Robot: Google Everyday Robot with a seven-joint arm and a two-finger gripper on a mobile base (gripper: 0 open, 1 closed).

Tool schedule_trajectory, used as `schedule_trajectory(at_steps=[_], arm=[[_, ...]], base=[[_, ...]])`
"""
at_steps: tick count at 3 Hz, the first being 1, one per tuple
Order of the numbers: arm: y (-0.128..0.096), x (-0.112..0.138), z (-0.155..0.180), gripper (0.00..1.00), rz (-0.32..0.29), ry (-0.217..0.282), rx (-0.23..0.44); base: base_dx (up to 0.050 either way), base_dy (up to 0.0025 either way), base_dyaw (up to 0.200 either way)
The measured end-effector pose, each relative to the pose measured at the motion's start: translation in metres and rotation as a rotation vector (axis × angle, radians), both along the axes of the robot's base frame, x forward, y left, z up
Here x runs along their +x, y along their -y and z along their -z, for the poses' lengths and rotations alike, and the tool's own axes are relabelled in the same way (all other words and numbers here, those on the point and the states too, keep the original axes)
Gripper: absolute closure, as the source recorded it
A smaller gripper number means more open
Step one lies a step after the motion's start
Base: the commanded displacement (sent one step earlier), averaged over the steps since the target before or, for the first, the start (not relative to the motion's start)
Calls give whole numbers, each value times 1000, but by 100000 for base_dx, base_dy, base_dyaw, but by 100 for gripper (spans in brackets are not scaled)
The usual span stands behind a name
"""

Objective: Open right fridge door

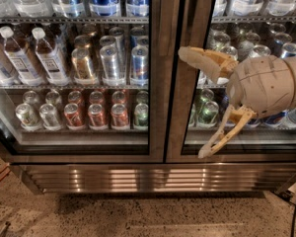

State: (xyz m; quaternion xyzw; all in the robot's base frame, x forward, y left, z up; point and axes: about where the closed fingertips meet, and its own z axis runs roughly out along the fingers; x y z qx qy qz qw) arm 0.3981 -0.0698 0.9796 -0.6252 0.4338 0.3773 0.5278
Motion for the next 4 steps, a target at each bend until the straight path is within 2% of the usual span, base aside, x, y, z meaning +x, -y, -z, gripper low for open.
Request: schedule_trajectory(at_steps=[1,2,4], arm=[[0,0,0,0,0,0,0],[0,0,0,0,-1,0,0],[0,0,0,0,-1,0,0]], base=[[0,0,-20002],[4346,215,10050],[4902,8,112]])
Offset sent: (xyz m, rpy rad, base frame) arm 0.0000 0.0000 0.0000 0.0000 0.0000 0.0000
